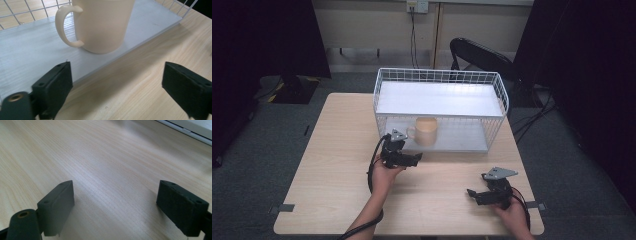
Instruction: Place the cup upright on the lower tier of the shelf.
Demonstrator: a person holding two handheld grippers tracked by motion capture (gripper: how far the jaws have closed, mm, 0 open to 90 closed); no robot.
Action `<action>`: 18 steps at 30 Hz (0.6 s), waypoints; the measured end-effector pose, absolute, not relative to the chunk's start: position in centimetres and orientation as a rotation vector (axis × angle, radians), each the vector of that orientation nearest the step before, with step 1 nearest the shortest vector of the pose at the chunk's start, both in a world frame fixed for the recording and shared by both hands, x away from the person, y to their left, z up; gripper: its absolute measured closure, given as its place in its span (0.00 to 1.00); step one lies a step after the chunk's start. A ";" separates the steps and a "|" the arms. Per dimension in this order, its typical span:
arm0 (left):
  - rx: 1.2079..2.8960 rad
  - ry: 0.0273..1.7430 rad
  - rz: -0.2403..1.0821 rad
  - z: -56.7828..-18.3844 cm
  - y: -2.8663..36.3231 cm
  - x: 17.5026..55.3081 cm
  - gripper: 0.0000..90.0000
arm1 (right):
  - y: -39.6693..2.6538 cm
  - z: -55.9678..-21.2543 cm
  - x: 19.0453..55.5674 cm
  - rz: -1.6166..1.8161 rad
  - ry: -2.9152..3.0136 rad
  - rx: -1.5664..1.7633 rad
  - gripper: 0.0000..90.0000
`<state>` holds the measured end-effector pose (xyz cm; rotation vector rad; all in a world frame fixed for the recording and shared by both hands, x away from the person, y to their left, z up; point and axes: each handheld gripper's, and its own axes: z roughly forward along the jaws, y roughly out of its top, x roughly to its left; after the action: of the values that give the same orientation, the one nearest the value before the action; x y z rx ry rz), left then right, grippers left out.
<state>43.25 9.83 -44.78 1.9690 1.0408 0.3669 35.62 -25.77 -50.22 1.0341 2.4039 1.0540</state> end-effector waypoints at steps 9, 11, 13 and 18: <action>2.007 1.007 0.360 -44.9 10.4 42.7 0.08 | -25.8 -50.2 35.6 1.054 2.404 1.034 0.16; 2.004 1.005 0.358 -44.9 10.5 42.5 0.07 | -25.8 -50.2 35.6 1.055 2.402 1.035 0.15; 2.011 0.998 0.351 -44.9 10.8 42.4 0.07 | -25.8 -50.2 35.6 1.053 2.403 1.035 0.16; 2.021 0.998 0.346 -45.2 11.5 41.9 0.07 | -25.8 -50.2 35.6 1.053 2.402 1.035 0.16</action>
<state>41.93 11.48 -45.19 2.0207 0.9980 0.3458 35.57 -25.81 -50.23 1.0350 2.4023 1.0528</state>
